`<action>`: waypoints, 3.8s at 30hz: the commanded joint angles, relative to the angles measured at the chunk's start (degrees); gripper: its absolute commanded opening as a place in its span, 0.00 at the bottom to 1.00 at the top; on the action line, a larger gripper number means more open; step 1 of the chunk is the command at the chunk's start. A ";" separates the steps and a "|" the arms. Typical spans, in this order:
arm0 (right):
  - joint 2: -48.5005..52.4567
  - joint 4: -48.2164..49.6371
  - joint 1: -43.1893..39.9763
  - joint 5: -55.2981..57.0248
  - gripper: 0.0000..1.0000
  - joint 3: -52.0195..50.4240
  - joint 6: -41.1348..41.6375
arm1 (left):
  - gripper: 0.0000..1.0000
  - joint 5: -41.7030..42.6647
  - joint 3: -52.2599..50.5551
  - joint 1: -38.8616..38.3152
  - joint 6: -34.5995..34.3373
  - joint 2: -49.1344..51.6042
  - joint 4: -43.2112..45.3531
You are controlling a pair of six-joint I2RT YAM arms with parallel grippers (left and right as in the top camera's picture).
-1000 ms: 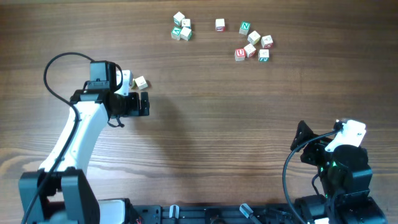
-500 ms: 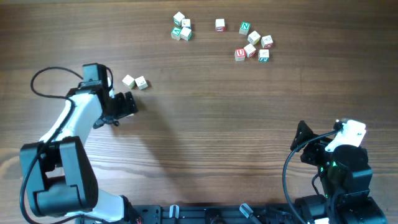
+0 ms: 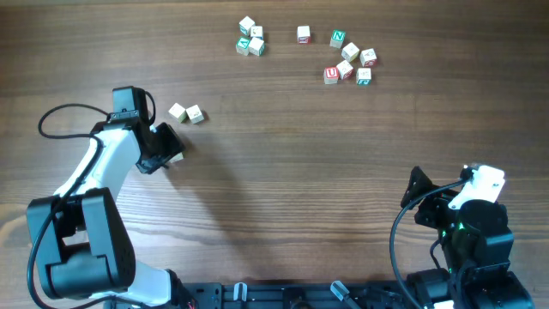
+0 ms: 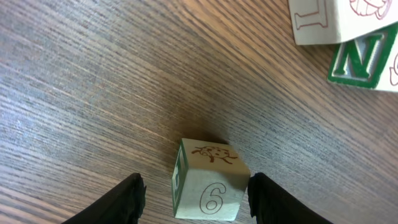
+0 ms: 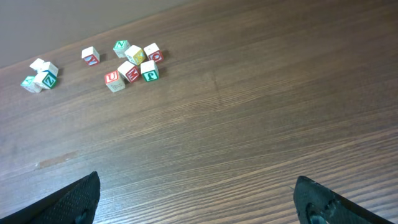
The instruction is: Form a circle
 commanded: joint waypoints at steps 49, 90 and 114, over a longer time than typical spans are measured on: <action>0.20 0.09 0.07 -0.33 1.00 -0.22 -0.57 | 0.92 1.77 -4.17 0.07 47.80 2.25 4.76; 0.20 0.09 0.07 -0.33 1.00 -0.22 -0.57 | 0.72 15.61 -4.17 0.04 33.59 -0.31 13.44; 0.17 0.09 0.07 -0.33 1.00 -0.22 -0.57 | 0.44 15.98 -4.20 0.04 59.78 2.43 13.77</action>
